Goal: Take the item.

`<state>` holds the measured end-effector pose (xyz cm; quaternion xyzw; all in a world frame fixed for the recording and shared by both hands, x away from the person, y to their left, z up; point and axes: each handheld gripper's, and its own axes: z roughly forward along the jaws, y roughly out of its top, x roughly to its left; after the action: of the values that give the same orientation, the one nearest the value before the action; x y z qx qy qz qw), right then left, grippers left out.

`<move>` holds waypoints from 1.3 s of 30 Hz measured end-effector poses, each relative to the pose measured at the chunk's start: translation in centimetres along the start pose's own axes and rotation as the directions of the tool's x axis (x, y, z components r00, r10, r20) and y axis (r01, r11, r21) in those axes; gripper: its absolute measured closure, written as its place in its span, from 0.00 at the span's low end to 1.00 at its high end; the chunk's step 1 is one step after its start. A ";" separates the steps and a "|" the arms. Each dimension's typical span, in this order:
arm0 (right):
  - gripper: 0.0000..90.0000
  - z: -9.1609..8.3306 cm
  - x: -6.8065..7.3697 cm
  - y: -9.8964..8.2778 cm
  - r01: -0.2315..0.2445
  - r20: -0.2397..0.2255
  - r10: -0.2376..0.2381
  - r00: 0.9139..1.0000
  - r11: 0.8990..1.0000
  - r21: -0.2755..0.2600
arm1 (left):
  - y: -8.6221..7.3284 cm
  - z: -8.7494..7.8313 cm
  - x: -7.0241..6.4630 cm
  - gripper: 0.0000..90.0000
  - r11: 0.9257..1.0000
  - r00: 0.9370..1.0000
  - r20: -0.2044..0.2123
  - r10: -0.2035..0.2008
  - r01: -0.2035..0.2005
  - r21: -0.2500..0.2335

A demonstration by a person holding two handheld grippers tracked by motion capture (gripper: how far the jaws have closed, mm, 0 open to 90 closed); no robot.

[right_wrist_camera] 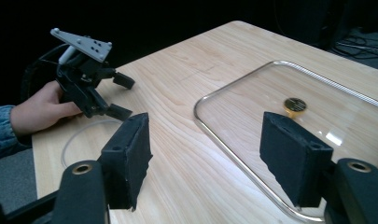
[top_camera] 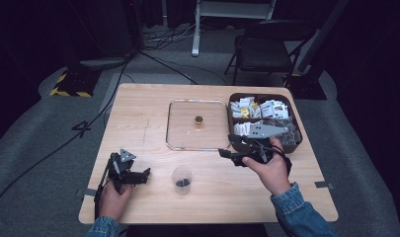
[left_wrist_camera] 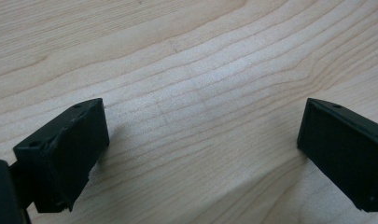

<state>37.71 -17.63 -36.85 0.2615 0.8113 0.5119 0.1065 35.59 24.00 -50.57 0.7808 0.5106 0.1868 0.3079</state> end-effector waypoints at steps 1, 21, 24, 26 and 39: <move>0.38 0.0 0.0 0.0 0.000 0.000 0.000 1.000 1.000 0.000 | 0.0 0.0 0.0 0.03 1.000 1.000 0.002 -0.002 0.002 0.001; 0.20 -3.7 -3.9 -2.5 -0.034 0.081 0.029 0.996 0.997 0.067 | -0.1 -0.1 -0.1 0.03 1.000 1.000 0.002 0.005 -0.005 0.005; 0.19 -3.8 -4.3 -2.8 -0.046 0.088 0.041 0.995 0.997 0.067 | -0.1 -0.1 -0.1 0.03 1.000 1.000 0.002 0.004 -0.004 0.005; 0.19 -3.9 -4.7 -3.3 -0.055 0.101 0.047 0.994 0.995 0.081 | -0.1 -0.1 -0.1 0.03 1.000 1.000 0.002 0.004 -0.004 0.005; 0.20 -3.2 -7.6 -8.4 -0.137 0.180 0.110 0.978 0.980 0.145 | -0.1 -0.1 -0.1 0.03 1.000 1.000 0.003 0.005 -0.005 0.006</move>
<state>40.07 -27.03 -43.53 0.3619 0.8191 0.4279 0.1229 35.41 24.01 -50.55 0.7832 0.5086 0.1852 0.3060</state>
